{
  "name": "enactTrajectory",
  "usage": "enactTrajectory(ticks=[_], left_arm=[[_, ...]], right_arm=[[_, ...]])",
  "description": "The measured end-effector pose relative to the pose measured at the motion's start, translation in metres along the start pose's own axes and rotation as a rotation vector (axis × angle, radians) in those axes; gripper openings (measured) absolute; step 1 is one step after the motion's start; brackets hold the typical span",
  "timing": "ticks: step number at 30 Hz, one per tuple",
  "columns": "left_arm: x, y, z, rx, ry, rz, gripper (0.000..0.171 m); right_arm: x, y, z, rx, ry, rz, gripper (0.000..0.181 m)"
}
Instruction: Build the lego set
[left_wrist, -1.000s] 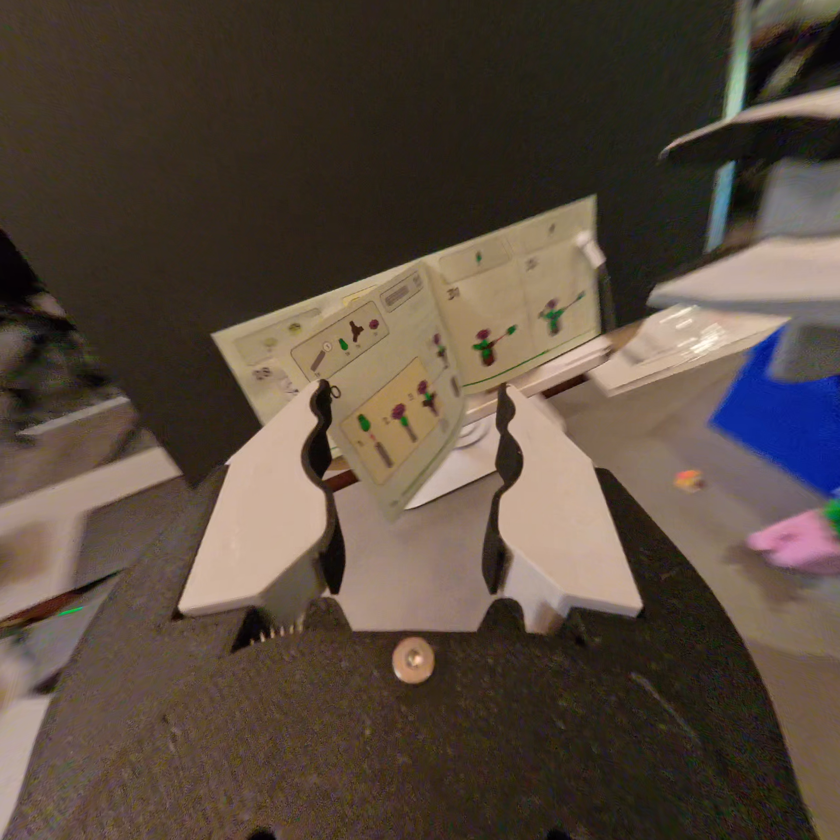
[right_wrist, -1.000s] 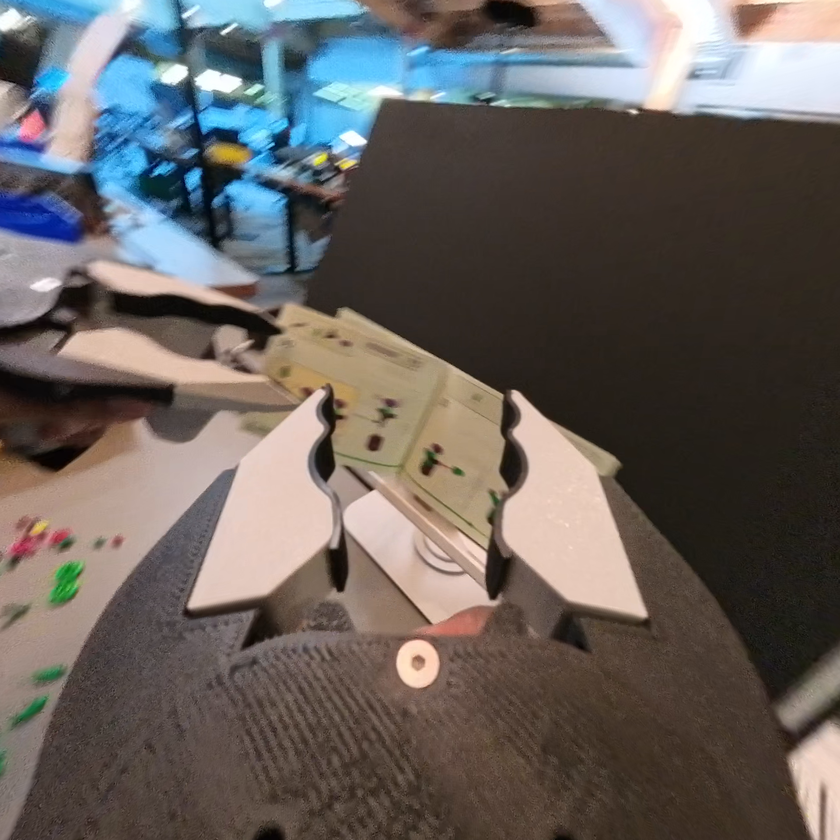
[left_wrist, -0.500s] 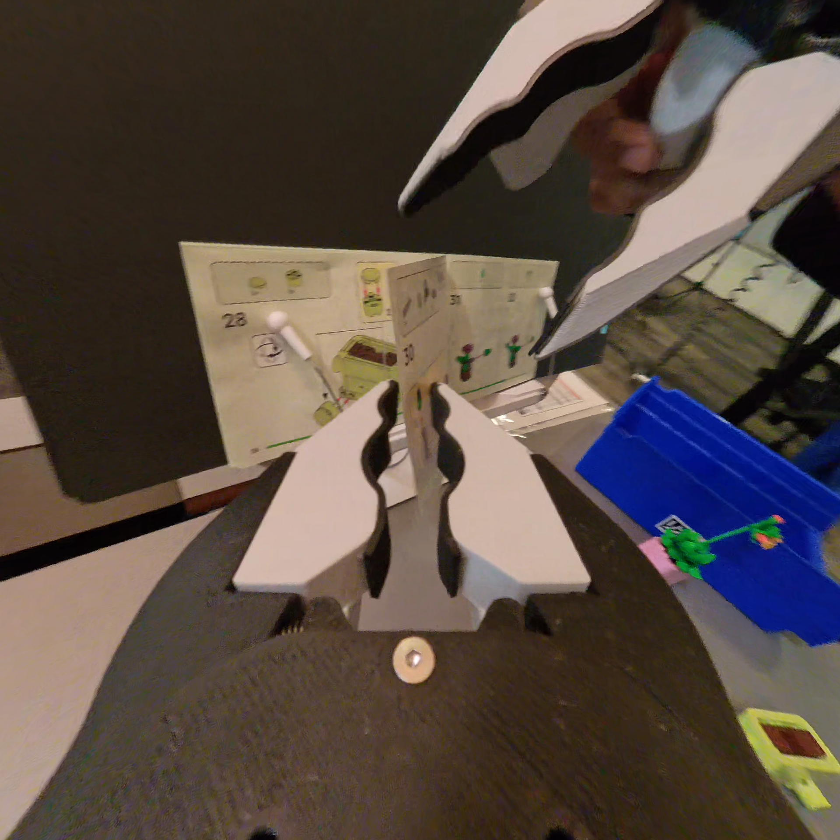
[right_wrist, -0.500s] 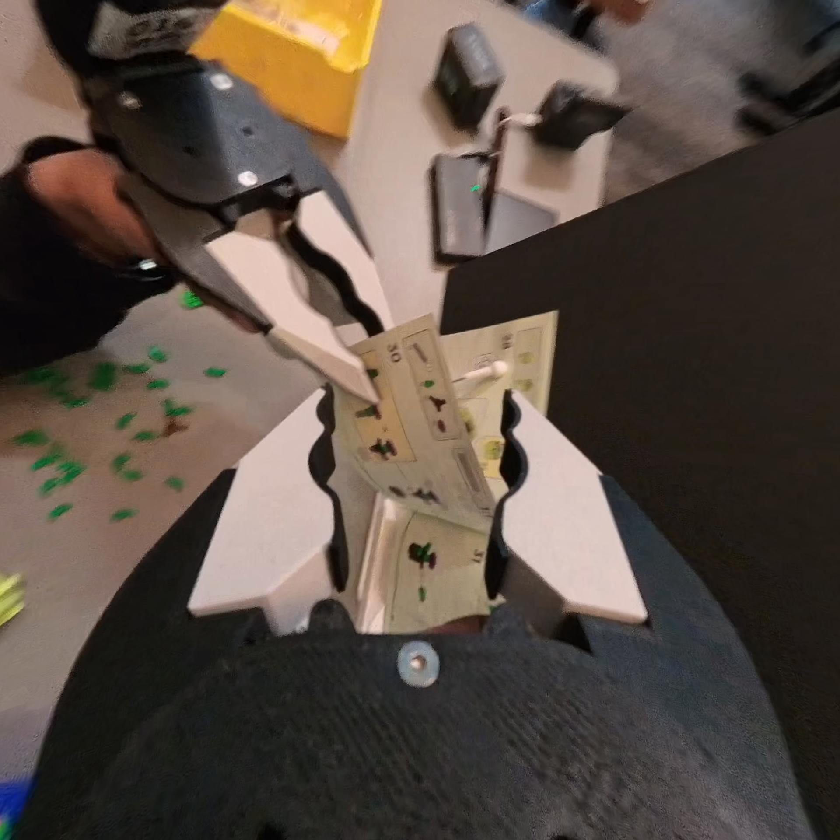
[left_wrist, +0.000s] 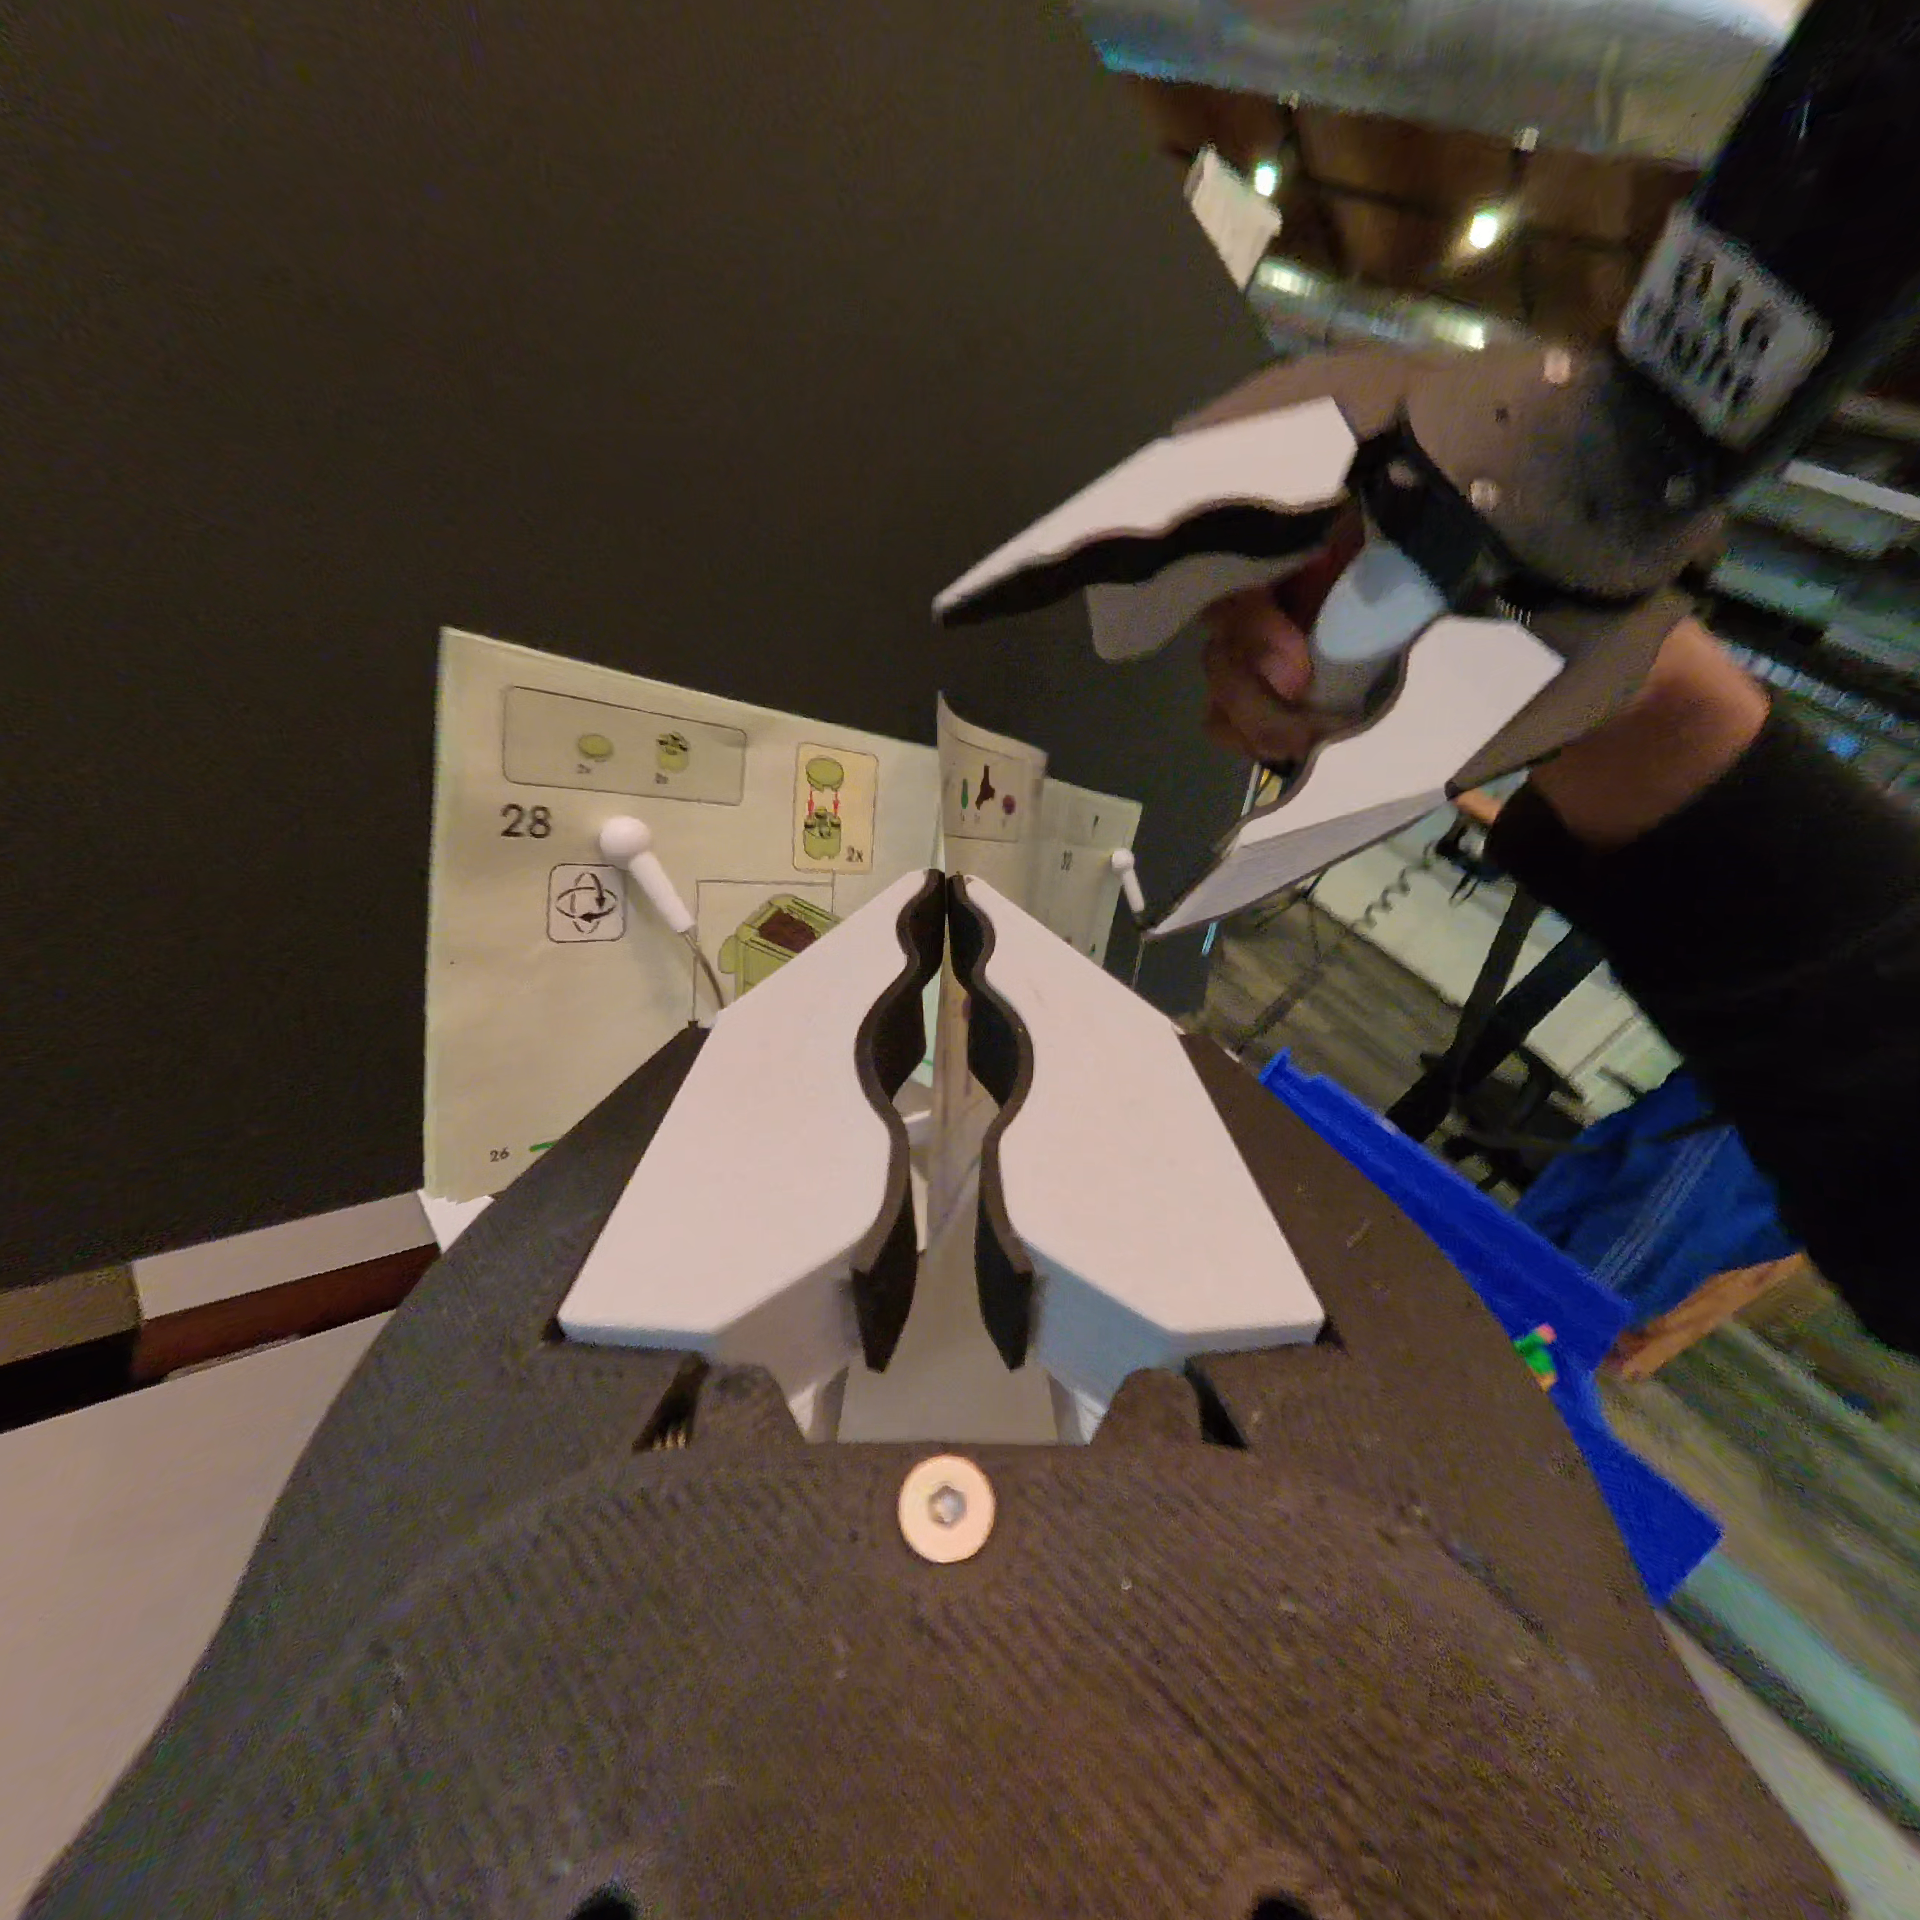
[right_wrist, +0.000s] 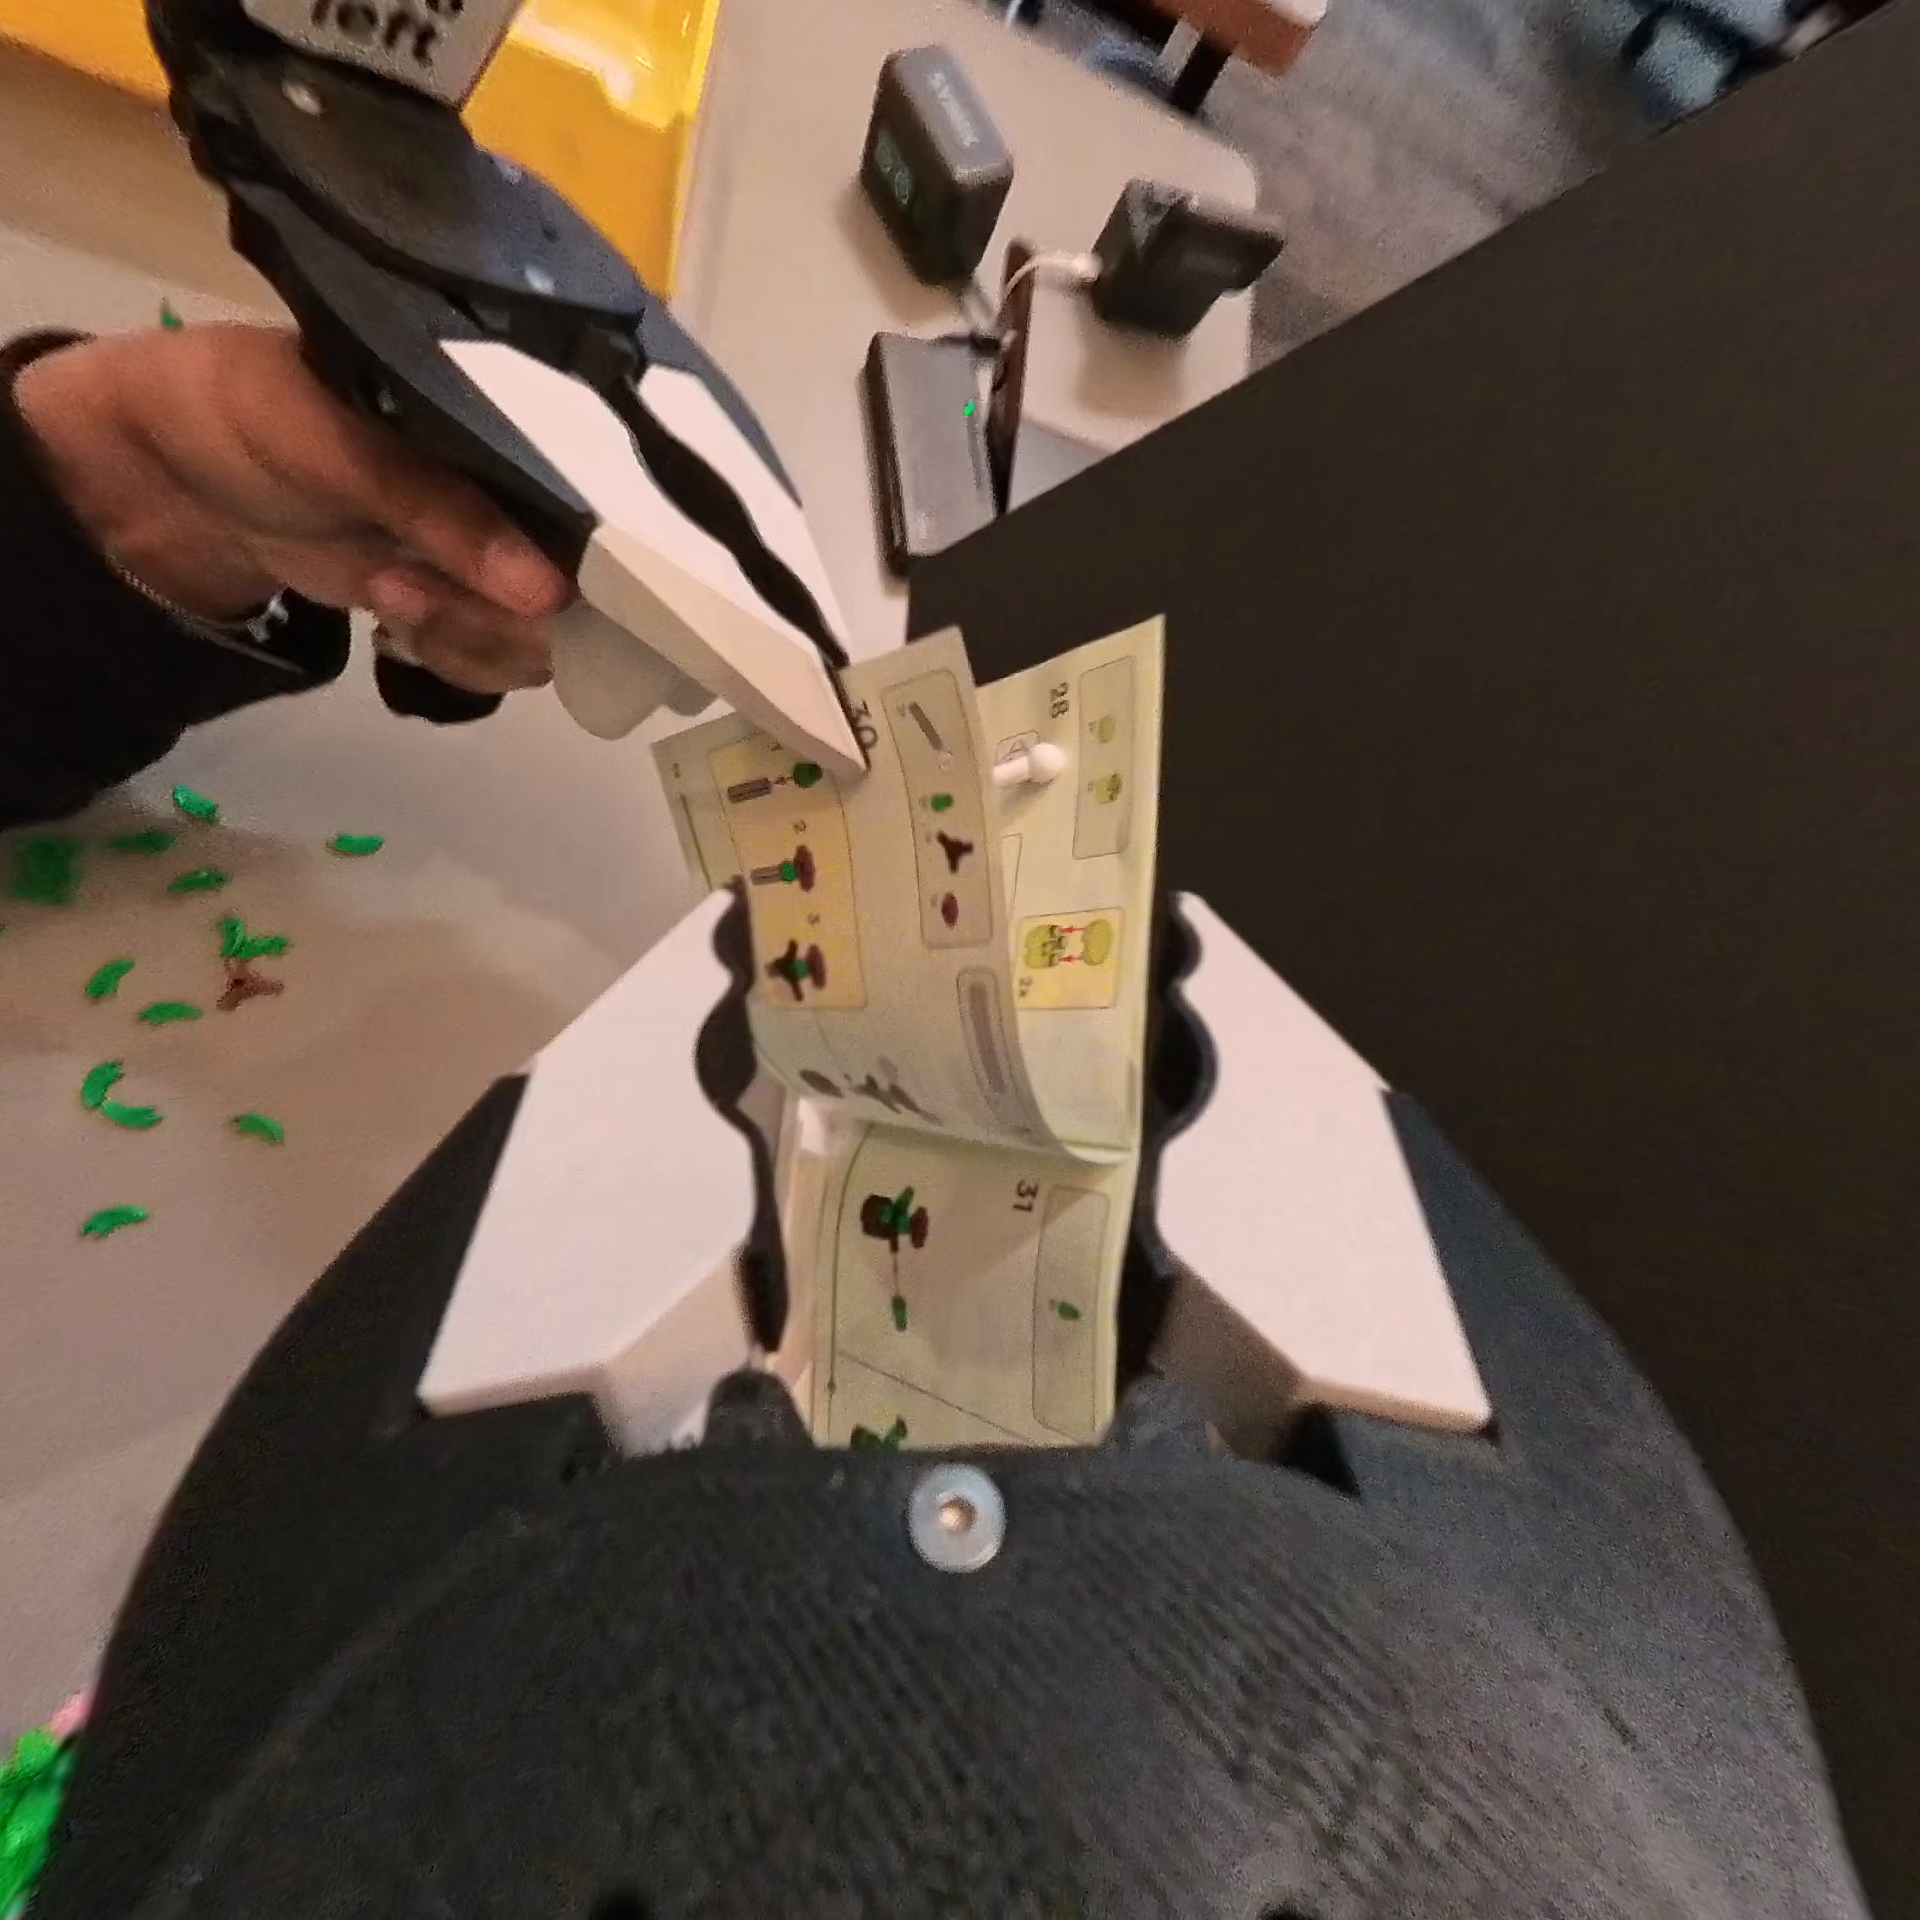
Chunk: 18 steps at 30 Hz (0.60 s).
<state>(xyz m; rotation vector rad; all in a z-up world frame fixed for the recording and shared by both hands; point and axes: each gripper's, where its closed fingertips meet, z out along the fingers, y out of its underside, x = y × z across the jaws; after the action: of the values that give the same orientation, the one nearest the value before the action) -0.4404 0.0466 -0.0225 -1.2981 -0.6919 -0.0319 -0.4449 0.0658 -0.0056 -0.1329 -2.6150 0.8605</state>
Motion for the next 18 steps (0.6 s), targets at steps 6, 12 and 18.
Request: enactTrajectory(ticks=[6,12,18], left_arm=[[-0.011,0.022,0.008,-0.115,-0.074,0.079,0.021],[-0.049,0.003,-0.003,0.026,-0.209,-0.062,0.028],[-0.061,0.018,0.011,-0.045,-0.335,0.016,0.027]], right_arm=[[-0.017,0.011,0.014,-0.128,-0.275,0.051,0.000],[0.017,0.015,-0.008,-0.013,-0.048,0.142,0.000],[0.040,0.021,-0.026,0.103,0.311,0.073,0.000]])
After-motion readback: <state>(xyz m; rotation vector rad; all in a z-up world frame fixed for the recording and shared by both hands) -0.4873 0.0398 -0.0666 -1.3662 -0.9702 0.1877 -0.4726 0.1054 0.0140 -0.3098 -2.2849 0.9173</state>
